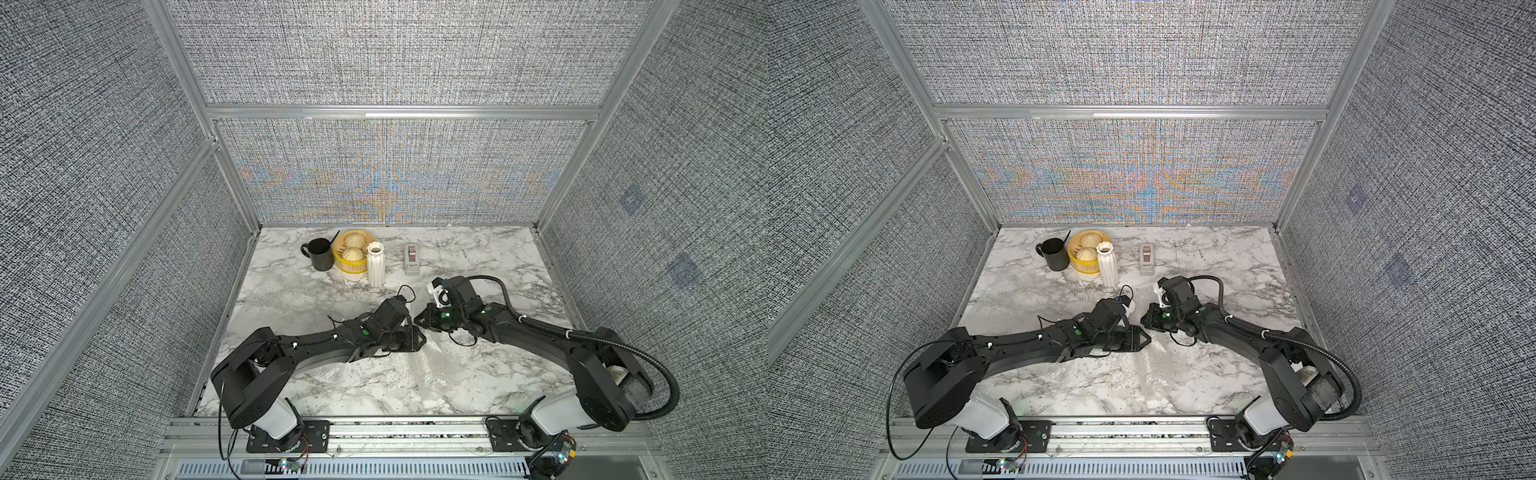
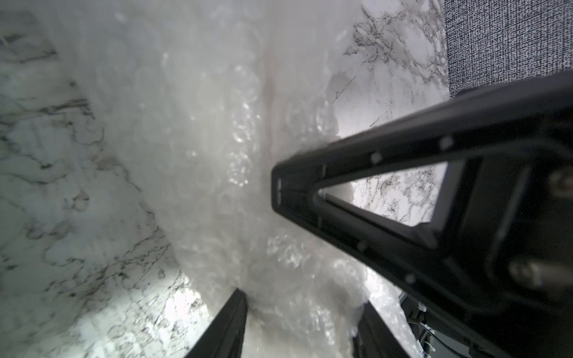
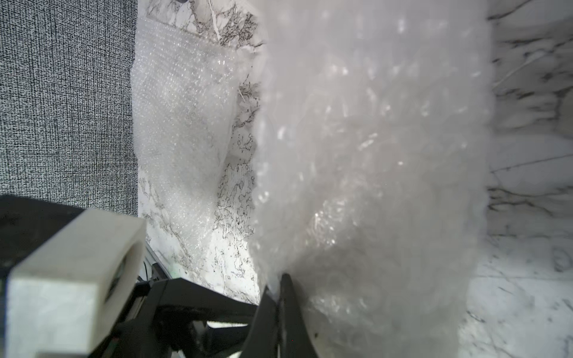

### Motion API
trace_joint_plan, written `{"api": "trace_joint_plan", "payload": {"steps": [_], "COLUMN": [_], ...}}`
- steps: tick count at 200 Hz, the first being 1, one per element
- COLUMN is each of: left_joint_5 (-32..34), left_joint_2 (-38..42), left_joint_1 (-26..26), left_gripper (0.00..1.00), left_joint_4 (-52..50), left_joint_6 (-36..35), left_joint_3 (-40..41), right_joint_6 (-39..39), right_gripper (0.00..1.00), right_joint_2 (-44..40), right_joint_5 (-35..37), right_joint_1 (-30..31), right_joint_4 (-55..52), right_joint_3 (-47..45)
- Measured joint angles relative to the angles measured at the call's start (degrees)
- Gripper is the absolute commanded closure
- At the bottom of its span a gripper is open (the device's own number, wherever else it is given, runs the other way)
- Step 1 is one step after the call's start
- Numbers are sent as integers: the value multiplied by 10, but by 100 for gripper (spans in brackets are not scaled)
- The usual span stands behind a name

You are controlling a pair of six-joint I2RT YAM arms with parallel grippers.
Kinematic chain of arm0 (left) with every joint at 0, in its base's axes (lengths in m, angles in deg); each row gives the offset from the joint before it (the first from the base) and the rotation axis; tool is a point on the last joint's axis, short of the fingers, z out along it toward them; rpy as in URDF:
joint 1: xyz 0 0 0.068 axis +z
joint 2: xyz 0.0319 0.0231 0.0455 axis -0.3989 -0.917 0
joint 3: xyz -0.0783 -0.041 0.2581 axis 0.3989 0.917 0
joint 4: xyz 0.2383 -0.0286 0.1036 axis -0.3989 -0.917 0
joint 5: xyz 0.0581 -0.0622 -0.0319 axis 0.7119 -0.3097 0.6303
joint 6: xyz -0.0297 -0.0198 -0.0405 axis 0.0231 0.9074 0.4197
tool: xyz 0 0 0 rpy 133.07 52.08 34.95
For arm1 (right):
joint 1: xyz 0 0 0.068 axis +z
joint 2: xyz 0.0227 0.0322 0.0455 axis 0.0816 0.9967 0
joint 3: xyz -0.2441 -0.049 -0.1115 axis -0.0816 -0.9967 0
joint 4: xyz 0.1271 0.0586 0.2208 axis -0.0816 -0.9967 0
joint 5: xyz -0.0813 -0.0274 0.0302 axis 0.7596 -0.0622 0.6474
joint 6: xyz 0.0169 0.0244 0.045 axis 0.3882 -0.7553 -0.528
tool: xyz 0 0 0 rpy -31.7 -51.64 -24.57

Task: Wrap vases in bubble wrap
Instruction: Wrap the vase in bubble wrap.

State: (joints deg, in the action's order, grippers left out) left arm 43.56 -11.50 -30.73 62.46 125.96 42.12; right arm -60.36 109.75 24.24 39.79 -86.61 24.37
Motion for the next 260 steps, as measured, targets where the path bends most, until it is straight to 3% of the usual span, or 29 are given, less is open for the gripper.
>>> {"api": "trace_joint_plan", "payload": {"steps": [58, 75, 109, 158, 183, 243, 260], "left_joint_5": [-13, -15, -25, -33, -34, -34, -35], "left_joint_2": [-21, -26, -35, -43, -45, -45, -42], "left_joint_1": [0, 0, 0, 0, 0, 0, 0], "left_gripper": [61, 61, 61, 62, 62, 61, 56], "left_joint_4": [28, 36, 42, 45, 46, 21, 4], "left_joint_6": [-5, -8, -16, -32, -38, -62, -71], "left_joint_3": [-4, -5, -11, -18, -19, -33, -40], "right_joint_6": [20, 34, 70, 118, 138, 174, 180], "right_gripper": [71, 68, 69, 75, 83, 85, 85], "right_joint_2": [-35, -58, -81, -1, 31, 71, 77], "right_joint_5": [18, 20, 22, -28, -30, -19, -17], "right_joint_1": [-6, -14, -35, -64, -72, -92, -96], "right_joint_4": [-47, -71, -112, -166, -163, -151, -140], "right_joint_3": [17, 31, 37, 110, 132, 127, 119]}}
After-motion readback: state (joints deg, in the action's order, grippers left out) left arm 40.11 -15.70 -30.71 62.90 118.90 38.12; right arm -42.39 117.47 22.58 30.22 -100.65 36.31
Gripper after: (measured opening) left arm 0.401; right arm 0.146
